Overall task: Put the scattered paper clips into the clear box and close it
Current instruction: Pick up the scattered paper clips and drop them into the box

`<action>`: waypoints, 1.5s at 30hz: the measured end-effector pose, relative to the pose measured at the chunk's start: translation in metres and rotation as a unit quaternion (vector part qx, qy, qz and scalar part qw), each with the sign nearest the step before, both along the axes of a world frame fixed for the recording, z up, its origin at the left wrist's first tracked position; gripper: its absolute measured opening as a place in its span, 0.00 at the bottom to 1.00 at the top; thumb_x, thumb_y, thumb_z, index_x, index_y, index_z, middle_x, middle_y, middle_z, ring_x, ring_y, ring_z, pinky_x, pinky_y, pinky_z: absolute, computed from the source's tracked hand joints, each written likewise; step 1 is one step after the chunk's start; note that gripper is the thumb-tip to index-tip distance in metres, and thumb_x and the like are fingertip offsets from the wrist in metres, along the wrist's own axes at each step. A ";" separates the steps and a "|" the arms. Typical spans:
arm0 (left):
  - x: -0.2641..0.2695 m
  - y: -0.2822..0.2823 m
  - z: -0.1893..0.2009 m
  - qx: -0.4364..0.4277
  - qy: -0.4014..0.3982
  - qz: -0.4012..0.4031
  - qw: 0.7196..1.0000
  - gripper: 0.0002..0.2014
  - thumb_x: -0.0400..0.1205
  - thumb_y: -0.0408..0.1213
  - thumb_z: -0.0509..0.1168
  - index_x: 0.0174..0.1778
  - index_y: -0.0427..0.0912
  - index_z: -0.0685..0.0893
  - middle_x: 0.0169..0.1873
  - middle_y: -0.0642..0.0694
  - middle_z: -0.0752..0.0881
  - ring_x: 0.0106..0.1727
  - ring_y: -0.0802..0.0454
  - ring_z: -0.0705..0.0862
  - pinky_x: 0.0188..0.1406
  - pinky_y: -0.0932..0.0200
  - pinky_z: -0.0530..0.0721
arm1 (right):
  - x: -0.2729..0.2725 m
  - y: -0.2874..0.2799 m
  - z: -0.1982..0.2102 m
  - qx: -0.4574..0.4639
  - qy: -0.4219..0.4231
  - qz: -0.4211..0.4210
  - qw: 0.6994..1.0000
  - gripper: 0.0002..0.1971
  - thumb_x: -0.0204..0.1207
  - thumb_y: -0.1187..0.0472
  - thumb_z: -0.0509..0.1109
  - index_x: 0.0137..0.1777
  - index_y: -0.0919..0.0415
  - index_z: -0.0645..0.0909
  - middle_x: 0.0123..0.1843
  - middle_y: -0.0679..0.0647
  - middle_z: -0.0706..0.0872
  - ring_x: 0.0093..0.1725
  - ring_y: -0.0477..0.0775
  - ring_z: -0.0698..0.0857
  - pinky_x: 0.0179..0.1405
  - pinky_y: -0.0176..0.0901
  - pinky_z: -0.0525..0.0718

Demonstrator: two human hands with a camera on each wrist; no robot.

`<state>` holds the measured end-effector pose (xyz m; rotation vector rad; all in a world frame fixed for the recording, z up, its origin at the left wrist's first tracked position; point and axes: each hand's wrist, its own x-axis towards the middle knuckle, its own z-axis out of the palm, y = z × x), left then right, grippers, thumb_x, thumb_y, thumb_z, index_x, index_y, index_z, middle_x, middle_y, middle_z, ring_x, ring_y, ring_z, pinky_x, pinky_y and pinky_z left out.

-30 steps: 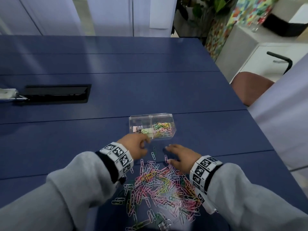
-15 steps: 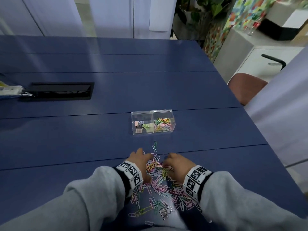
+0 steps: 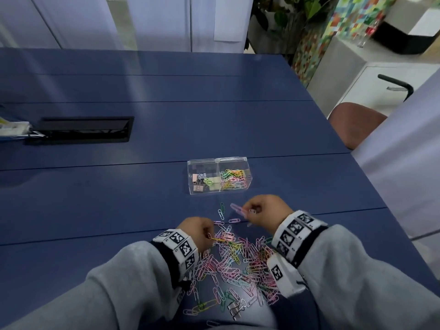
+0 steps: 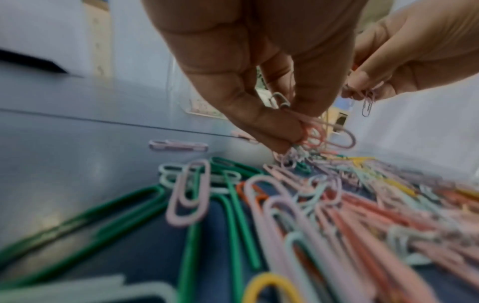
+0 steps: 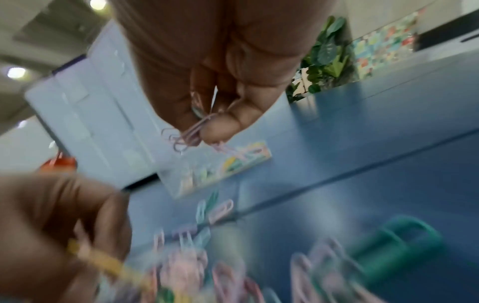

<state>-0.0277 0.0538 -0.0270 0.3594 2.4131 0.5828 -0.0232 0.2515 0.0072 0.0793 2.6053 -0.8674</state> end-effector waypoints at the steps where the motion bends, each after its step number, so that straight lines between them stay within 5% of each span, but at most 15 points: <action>1: -0.001 -0.002 -0.001 0.016 -0.001 0.017 1.000 0.12 0.75 0.33 0.68 0.30 0.54 0.77 0.31 0.58 0.79 0.36 0.60 0.78 0.35 0.71 0.75 | -0.008 0.001 0.006 -0.028 0.016 -0.026 0.999 0.05 0.72 0.58 0.73 0.38 0.46 0.85 0.29 0.41 0.84 0.29 0.38 0.79 0.33 0.33 0.79; 6: -0.005 -0.017 0.001 0.092 -0.029 0.088 0.991 0.15 0.73 0.31 0.71 0.26 0.54 0.78 0.25 0.59 0.79 0.25 0.67 0.78 0.24 0.78 0.76 | -0.053 0.001 0.020 -0.105 0.105 -0.137 0.979 0.04 0.70 0.61 0.76 0.42 0.51 0.86 0.28 0.41 0.80 0.29 0.39 0.77 0.35 0.34 0.75; 11: -0.009 -0.027 0.010 0.131 -0.022 0.120 0.984 0.16 0.73 0.30 0.72 0.25 0.53 0.78 0.19 0.59 0.79 0.18 0.75 0.77 0.19 0.81 0.71 | -0.091 -0.009 0.013 -0.050 0.128 -0.105 0.985 0.07 0.73 0.62 0.71 0.49 0.53 0.86 0.39 0.45 0.84 0.39 0.45 0.82 0.43 0.36 0.77; 14: -0.016 -0.030 0.016 0.143 -0.006 0.139 0.980 0.15 0.73 0.32 0.73 0.26 0.53 0.78 0.23 0.58 0.80 0.21 0.72 0.78 0.22 0.80 0.73 | -0.101 -0.013 0.003 0.028 0.101 -0.041 0.994 0.10 0.75 0.65 0.67 0.52 0.53 0.86 0.51 0.50 0.88 0.50 0.52 0.86 0.51 0.40 0.83; 17: -0.030 -0.026 0.026 0.168 0.017 0.160 0.973 0.14 0.72 0.31 0.73 0.25 0.52 0.79 0.25 0.59 0.82 0.25 0.68 0.78 0.32 0.69 0.78 | -0.102 -0.011 -0.005 0.042 0.088 -0.011 0.995 0.13 0.75 0.67 0.65 0.54 0.54 0.85 0.57 0.52 0.87 0.55 0.53 0.85 0.58 0.42 0.81; 20: -0.051 -0.010 0.039 0.205 0.058 0.175 0.961 0.13 0.72 0.30 0.72 0.26 0.49 0.80 0.26 0.56 0.85 0.31 0.61 0.83 0.39 0.62 0.83 | -0.097 -0.004 -0.005 0.033 0.099 -0.011 0.994 0.11 0.74 0.66 0.67 0.55 0.55 0.84 0.57 0.51 0.86 0.56 0.52 0.84 0.59 0.42 0.80; 24: -0.087 0.022 0.049 0.239 0.118 0.202 0.943 0.15 0.73 0.29 0.71 0.25 0.49 0.77 0.24 0.57 0.81 0.29 0.59 0.80 0.34 0.67 0.81 | -0.078 0.011 0.000 -0.024 0.127 -0.068 0.989 0.10 0.74 0.67 0.67 0.54 0.58 0.85 0.52 0.52 0.85 0.50 0.47 0.84 0.54 0.36 0.79; 26: -0.103 0.039 0.048 0.244 0.141 0.219 0.934 0.14 0.74 0.30 0.70 0.26 0.49 0.77 0.25 0.56 0.82 0.32 0.54 0.82 0.40 0.60 0.85 | -0.067 0.022 -0.002 -0.021 0.140 -0.070 0.987 0.09 0.74 0.65 0.69 0.53 0.59 0.85 0.51 0.53 0.85 0.48 0.47 0.83 0.52 0.33 0.76; 30: -0.120 0.062 0.040 0.148 0.172 0.146 0.963 0.03 0.76 0.33 0.67 0.40 0.45 0.84 0.41 0.49 0.87 0.45 0.49 0.85 0.46 0.59 0.81 | -0.050 0.039 -0.013 0.027 0.098 -0.054 0.993 0.07 0.75 0.61 0.69 0.50 0.58 0.85 0.52 0.55 0.86 0.48 0.50 0.85 0.55 0.40 0.81; 36: -0.116 0.059 0.025 0.068 0.195 0.032 0.978 0.15 0.79 0.30 0.64 0.61 0.45 0.80 0.60 0.46 0.79 0.56 0.47 0.82 0.56 0.57 0.78 | -0.043 0.043 -0.033 0.070 0.012 -0.003 0.997 0.10 0.77 0.59 0.67 0.55 0.57 0.84 0.57 0.56 0.85 0.54 0.54 0.85 0.59 0.42 0.80; 42: -0.093 0.024 0.031 0.099 0.198 0.037 0.974 0.15 0.77 0.30 0.64 0.59 0.45 0.81 0.58 0.48 0.77 0.56 0.49 0.80 0.58 0.58 0.79 | -0.051 0.018 -0.036 0.122 -0.029 0.091 0.988 0.22 0.78 0.54 0.64 0.72 0.54 0.71 0.71 0.55 0.74 0.67 0.58 0.77 0.66 0.47 0.75; 45: -0.067 0.001 0.027 0.025 0.121 0.003 0.992 0.13 0.77 0.33 0.65 0.57 0.46 0.82 0.51 0.49 0.79 0.57 0.48 0.81 0.56 0.61 0.76 | -0.055 0.004 -0.038 0.132 -0.035 0.123 0.983 0.25 0.79 0.54 0.62 0.76 0.53 0.65 0.76 0.56 0.69 0.73 0.59 0.72 0.72 0.49 0.71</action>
